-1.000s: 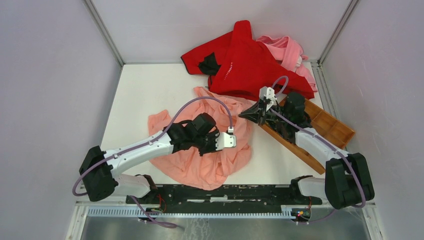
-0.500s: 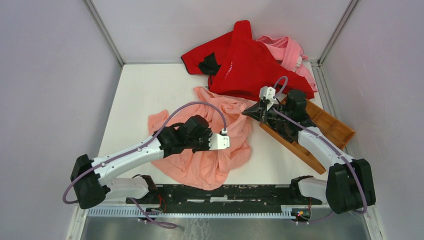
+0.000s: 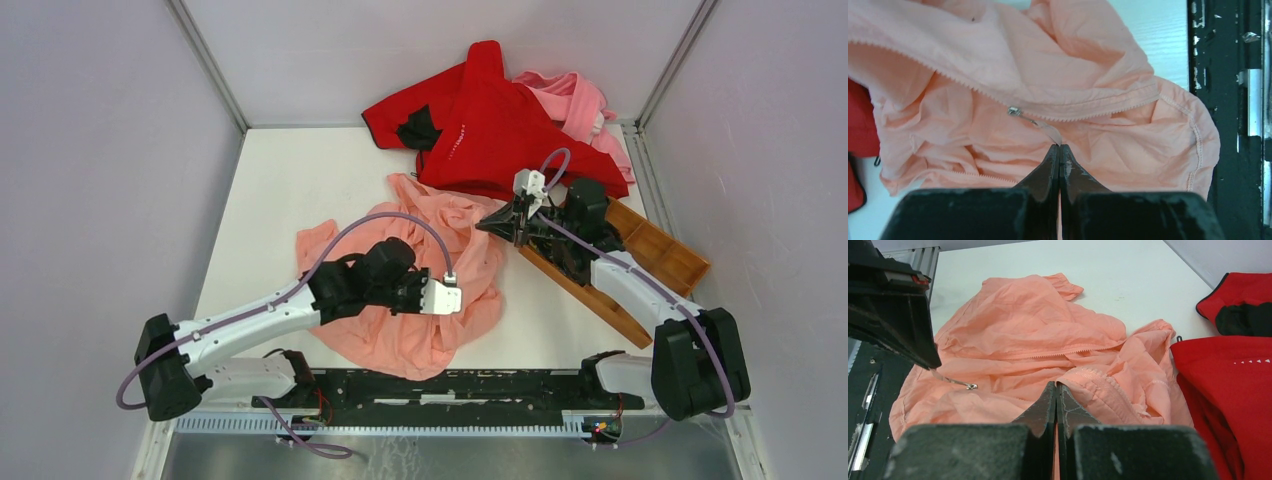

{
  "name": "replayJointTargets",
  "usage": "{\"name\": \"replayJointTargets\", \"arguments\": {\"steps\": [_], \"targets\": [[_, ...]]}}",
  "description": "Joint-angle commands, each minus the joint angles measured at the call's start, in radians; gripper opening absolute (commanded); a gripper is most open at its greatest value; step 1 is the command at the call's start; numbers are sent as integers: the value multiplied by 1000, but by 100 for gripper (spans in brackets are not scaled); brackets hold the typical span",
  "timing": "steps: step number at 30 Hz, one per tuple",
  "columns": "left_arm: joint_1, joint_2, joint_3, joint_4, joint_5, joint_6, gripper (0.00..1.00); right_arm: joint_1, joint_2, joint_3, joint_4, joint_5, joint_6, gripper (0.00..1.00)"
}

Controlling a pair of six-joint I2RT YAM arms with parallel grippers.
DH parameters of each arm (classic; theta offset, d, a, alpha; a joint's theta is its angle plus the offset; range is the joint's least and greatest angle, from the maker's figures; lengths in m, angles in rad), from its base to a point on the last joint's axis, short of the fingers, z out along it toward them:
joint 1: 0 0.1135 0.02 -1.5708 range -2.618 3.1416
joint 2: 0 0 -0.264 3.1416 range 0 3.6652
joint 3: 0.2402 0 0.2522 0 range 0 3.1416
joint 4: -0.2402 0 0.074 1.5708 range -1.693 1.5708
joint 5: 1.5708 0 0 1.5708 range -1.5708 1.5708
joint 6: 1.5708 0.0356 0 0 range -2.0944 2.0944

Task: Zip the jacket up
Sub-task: Adjust the zipper on the jacket.

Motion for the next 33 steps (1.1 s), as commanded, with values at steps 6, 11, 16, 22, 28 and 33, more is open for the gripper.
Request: {"name": "replayJointTargets", "arguments": {"steps": [6,11,16,22,28,33], "targets": [[-93,92,33,-107,-81,140,2,-25,18,40,88,-39,61,0],[-94,52,-27,-138,-174,155,2,-39,10,22,76,-27,49,0],[-94,20,-32,-112,-183,136,2,-40,18,17,67,-27,45,0],[-88,-42,-18,33,-20,4,2,-37,-3,-5,47,-62,5,0],[-37,9,-28,172,233,-220,2,-30,-20,-29,46,-115,-41,0],[25,97,-9,271,416,-441,4,-28,-28,-24,-32,-132,-129,0]]}}
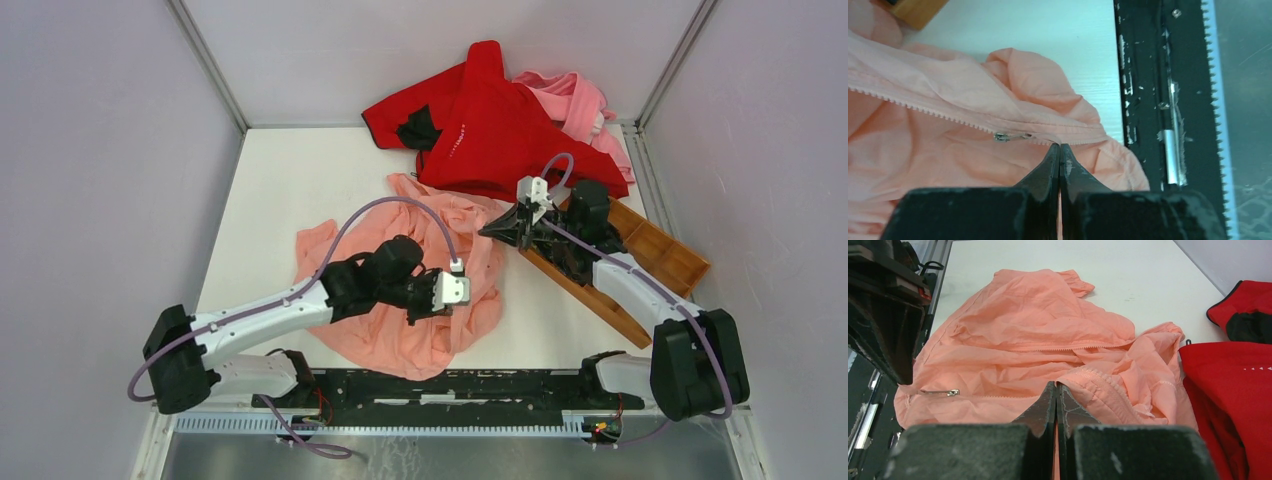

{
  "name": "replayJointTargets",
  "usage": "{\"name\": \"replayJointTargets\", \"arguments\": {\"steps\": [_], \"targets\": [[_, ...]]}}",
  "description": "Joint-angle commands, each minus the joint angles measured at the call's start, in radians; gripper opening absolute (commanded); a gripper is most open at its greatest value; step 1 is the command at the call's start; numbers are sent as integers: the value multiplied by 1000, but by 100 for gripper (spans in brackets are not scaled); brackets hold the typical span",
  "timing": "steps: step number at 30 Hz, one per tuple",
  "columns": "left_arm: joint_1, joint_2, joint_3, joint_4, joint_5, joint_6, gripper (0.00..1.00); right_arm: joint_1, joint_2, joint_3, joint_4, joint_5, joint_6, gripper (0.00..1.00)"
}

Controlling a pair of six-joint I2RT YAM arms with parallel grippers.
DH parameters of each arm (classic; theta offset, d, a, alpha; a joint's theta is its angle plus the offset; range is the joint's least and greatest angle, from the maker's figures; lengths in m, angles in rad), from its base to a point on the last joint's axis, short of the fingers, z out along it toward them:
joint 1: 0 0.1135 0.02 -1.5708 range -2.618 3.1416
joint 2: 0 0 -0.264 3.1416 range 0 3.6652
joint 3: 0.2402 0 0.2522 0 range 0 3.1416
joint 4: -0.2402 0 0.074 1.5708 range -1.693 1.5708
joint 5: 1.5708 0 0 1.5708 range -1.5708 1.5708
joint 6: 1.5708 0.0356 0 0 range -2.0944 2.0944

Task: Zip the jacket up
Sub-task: Adjust the zipper on the jacket.

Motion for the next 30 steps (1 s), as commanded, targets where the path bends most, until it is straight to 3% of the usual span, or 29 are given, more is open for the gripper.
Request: {"name": "replayJointTargets", "arguments": {"steps": [1,8,16,20,26,30], "targets": [[60,70,15,150,237,-283,7,2,-31,-3,-56,-42,-102,0],[201,0,-70,396,275,-533,45,3,-44,-16,-108,-64,-178,0],[245,-109,-275,705,139,-750,84,4,-49,-2,-148,-97,-232,0],[248,-58,-315,799,88,-787,86,11,-39,56,-226,-133,-295,0],[254,33,-337,1055,14,-687,87,50,41,304,-642,-149,-569,0],[259,125,-310,1177,28,-672,87,72,59,380,-707,-145,-594,0]]}}
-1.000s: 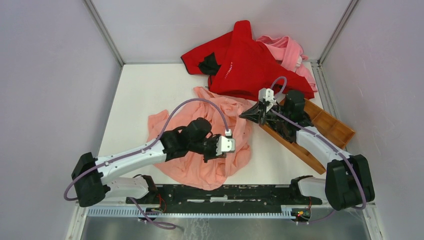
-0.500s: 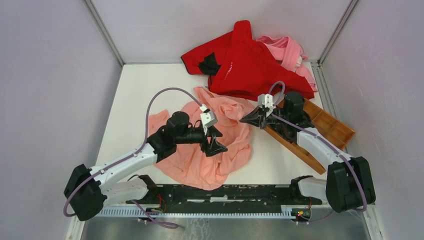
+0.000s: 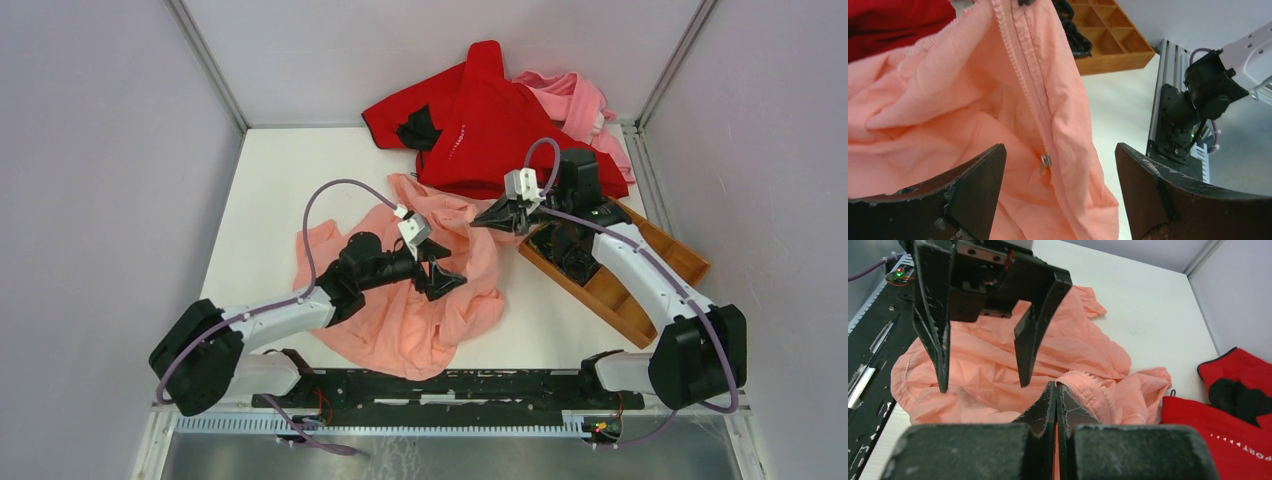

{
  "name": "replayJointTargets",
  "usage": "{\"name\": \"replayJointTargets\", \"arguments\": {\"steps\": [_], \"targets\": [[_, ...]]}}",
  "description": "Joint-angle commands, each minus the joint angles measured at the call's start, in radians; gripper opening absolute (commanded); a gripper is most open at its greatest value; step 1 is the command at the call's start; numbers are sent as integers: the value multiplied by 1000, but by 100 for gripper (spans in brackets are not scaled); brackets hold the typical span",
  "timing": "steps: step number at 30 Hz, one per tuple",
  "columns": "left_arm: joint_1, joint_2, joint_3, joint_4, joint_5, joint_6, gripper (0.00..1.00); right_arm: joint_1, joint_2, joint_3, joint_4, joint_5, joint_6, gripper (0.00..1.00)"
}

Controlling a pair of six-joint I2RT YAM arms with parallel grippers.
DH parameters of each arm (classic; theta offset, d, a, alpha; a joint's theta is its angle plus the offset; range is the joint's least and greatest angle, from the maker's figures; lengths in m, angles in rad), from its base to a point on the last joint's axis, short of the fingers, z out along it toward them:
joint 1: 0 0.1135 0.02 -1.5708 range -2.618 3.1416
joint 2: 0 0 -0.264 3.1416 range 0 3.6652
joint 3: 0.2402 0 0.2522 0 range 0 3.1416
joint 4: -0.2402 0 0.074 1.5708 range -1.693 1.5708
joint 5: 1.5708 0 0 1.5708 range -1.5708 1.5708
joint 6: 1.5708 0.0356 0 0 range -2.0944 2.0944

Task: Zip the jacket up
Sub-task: Adjust the zipper on the jacket.

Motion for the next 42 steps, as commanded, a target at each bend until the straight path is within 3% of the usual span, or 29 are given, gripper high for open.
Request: {"name": "replayJointTargets", "arguments": {"steps": [1,13,26,32,34,37,39,42], "targets": [[11,89,39,238,-17,35,87,27,7,77,-155,-31,-106,0],[132,250,57,494,127,-149,84,58,-10,75,-131,-9,-73,2],[141,450,116,776,377,-312,72,71,-2,76,-128,-1,-64,2],[140,525,152,891,431,-422,49,72,0,73,-127,25,-65,3],[140,527,154,909,436,-443,35,72,-1,75,-128,57,-61,3],[142,509,143,903,427,-456,4,72,-3,74,-127,115,-56,5],[142,477,127,864,394,-447,2,70,-9,71,-127,174,-50,8],[142,388,115,678,319,-373,2,56,-29,51,-106,266,-12,14]]}}
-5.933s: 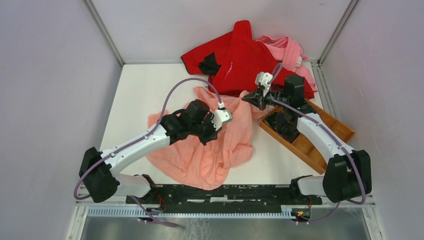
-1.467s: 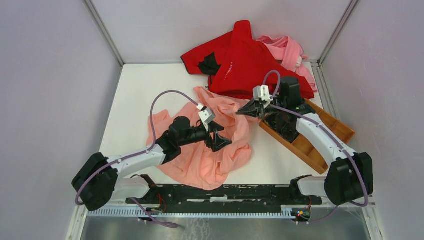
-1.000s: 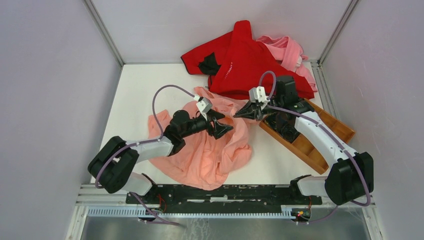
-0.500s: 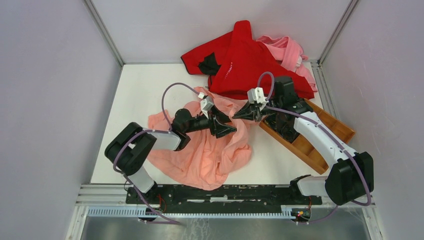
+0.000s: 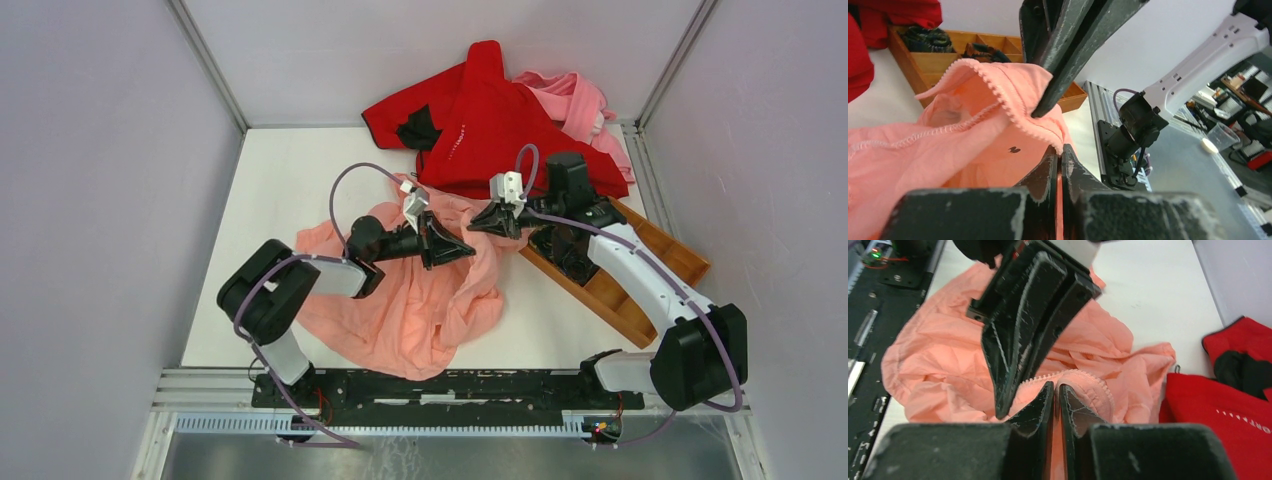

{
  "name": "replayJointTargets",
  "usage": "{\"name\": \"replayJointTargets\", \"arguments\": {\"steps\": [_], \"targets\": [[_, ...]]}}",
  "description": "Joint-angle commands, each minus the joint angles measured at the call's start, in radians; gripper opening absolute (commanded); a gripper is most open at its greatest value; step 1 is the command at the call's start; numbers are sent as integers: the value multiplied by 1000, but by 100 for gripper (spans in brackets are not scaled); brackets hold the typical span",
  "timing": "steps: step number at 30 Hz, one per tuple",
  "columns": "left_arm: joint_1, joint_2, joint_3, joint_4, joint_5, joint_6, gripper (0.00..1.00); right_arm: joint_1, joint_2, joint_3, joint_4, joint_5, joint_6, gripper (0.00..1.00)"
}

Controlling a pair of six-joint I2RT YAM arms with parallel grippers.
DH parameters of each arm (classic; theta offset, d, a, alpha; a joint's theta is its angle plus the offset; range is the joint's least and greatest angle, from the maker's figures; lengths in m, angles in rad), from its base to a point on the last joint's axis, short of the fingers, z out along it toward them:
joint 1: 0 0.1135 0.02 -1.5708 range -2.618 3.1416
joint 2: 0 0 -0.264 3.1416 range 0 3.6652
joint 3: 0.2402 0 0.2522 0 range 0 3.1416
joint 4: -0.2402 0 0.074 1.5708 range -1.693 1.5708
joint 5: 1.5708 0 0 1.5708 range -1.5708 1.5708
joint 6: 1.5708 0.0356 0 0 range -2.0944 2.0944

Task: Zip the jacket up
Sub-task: Adjust the zipper on the jacket.

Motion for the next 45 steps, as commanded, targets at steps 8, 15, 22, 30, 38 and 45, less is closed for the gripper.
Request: {"name": "replayJointTargets", "arguments": {"steps": [8,15,22,30,38,45], "targets": [[1,-298,12,-537,-257,93,2,-106,-148,-148,182,156,204,51],[-39,-333,155,-872,-447,77,2,-130,-226,-268,278,-10,383,68],[-105,-324,282,-1038,-625,40,2,-80,-235,-370,354,106,558,68],[-183,-321,350,-1111,-802,34,2,-61,-199,-374,413,345,889,72],[-229,-315,394,-1140,-887,17,2,9,-177,-351,352,441,952,66],[-238,-312,417,-1154,-908,-13,2,27,-148,-351,342,522,930,43]]}}
